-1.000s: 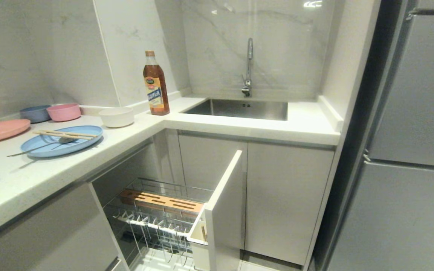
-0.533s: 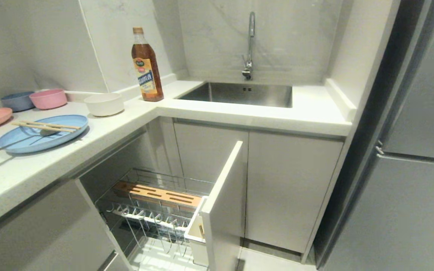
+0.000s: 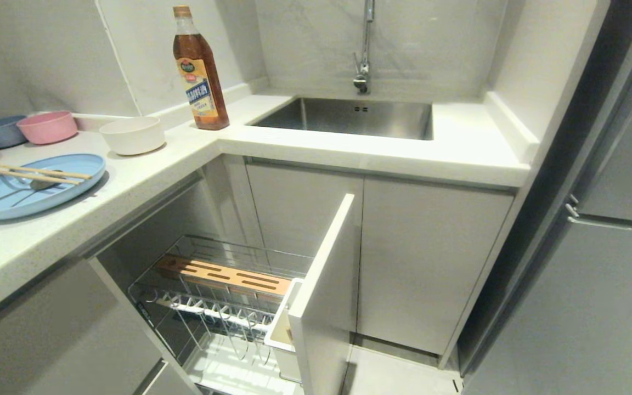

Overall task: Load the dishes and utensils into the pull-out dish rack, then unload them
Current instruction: Pick up the chopsticks and place it in the cupboard

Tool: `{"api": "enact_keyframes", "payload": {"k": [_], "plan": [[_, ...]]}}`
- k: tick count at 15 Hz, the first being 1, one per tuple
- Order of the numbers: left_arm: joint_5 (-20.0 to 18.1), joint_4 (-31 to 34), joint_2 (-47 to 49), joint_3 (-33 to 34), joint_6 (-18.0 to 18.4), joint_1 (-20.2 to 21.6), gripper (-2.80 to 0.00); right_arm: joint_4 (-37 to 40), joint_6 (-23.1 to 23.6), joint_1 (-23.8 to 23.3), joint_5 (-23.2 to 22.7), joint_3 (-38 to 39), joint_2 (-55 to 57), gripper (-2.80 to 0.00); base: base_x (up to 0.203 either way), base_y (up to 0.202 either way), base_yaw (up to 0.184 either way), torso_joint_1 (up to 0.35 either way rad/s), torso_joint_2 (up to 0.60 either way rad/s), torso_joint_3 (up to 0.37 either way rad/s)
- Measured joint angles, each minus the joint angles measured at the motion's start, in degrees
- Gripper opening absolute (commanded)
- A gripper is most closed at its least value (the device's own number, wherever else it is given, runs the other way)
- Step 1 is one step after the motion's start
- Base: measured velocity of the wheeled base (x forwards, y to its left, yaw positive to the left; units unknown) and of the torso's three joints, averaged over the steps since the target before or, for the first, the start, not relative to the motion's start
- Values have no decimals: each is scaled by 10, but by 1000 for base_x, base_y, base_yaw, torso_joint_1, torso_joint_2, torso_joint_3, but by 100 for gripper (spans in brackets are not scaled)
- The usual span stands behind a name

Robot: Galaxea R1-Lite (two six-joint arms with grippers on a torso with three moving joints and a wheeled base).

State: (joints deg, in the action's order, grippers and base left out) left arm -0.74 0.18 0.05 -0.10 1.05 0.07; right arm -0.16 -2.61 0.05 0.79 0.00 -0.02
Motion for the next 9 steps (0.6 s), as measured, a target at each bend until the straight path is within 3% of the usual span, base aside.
{"api": "enact_keyframes", "payload": {"k": [5, 7, 9], "plan": [[0, -1, 0, 0, 3, 0, -280, 0, 0, 0, 0, 0, 0, -280, 0, 0, 0, 0, 0, 0], [-5, 2, 0, -29, 0, 0, -280, 0, 0, 0, 0, 0, 0, -280, 0, 0, 0, 0, 0, 0], [-14, 23, 0, -98, -4, -1, -280, 0, 0, 0, 0, 0, 0, -280, 0, 0, 0, 0, 0, 0]]}}
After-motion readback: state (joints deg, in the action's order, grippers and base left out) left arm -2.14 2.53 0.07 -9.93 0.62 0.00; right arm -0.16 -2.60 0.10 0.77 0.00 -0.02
